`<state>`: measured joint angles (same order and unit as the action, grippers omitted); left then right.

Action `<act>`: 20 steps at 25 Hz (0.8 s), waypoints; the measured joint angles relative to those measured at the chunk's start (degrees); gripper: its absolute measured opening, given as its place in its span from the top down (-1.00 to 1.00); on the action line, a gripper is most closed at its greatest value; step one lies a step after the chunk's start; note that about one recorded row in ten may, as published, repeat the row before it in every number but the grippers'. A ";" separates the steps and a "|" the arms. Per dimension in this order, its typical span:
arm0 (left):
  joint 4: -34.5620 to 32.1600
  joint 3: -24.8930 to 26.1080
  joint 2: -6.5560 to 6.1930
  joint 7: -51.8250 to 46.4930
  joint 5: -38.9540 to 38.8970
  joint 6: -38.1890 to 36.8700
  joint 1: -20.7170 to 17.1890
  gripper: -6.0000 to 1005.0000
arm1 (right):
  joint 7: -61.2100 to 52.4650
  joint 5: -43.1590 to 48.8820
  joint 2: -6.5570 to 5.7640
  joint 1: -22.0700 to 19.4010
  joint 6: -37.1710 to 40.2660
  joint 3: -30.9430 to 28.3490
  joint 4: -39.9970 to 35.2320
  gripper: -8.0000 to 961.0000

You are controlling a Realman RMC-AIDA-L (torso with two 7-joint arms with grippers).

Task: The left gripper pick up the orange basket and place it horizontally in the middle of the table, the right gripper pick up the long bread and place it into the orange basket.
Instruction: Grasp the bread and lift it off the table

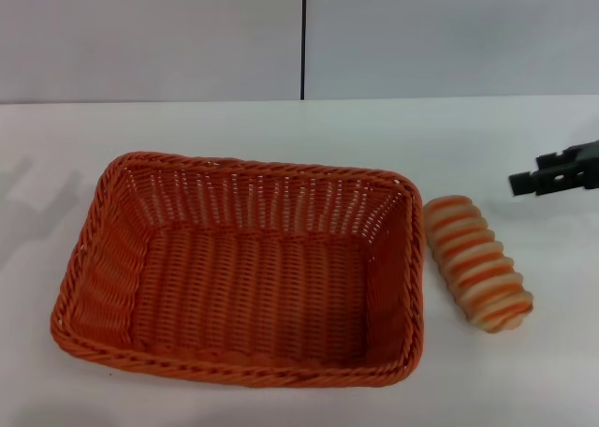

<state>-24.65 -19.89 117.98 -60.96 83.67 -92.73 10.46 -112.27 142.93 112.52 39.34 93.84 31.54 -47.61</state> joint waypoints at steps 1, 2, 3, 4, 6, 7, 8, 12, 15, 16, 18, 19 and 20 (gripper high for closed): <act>0.02 -0.08 0.00 0.01 -0.05 -0.01 0.06 -0.66 | 0.15 -0.01 0.01 0.19 -0.42 0.20 1.02 -0.63; 0.02 -0.08 0.00 0.01 -0.05 -0.01 0.06 -0.66 | 0.36 -0.09 0.05 0.42 -0.71 0.24 2.21 -0.63; 0.03 -0.14 -0.01 0.02 -0.04 0.10 0.20 -0.66 | 0.57 -0.16 0.16 0.54 -0.92 0.25 2.98 -0.63; 0.04 -0.16 -0.01 0.02 0.02 0.25 0.40 -0.66 | 0.81 -0.25 0.34 0.65 -1.14 0.28 3.66 -0.63; 0.05 -0.16 -0.03 0.03 0.11 0.33 0.59 -0.66 | 1.37 -0.46 0.95 0.62 -1.90 0.40 4.18 -0.63; 0.05 -0.16 -0.03 0.03 0.11 0.33 0.59 -0.66 | 1.56 -0.57 1.25 0.52 -2.53 0.40 4.25 -0.63; 0.05 -0.16 -0.03 0.04 0.13 0.35 0.66 -0.66 | 1.80 -0.63 1.57 0.44 -3.09 0.42 4.38 -0.63; 0.05 -0.15 -0.03 0.06 0.20 0.39 0.78 -0.66 | 2.33 -0.69 2.10 0.51 -4.41 0.50 6.19 -0.63; 0.05 -0.15 -0.03 0.06 0.25 0.39 0.79 -0.66 | 2.90 -0.69 2.57 0.55 -6.03 0.63 7.77 -0.63; 0.05 -0.15 -0.03 0.06 0.26 0.40 0.79 -0.66 | 3.23 -0.69 2.81 0.53 -6.54 0.62 8.21 -0.63; 0.08 -0.15 -0.03 0.06 0.27 0.39 0.79 -0.66 | 3.73 -0.69 3.25 0.48 -7.17 0.64 8.84 -0.63; 0.10 -0.13 -0.04 0.06 0.27 0.39 0.79 -0.66 | 3.87 -0.69 3.48 0.44 -7.36 0.66 9.02 -0.63; 0.11 -0.12 -0.04 0.06 0.27 0.39 0.79 -0.66 | 3.97 -0.69 3.73 0.42 -7.52 0.69 9.10 -0.63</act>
<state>-24.54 -20.00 117.94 -60.90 83.94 -92.34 11.25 -108.31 142.23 116.25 39.76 86.32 32.24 -38.51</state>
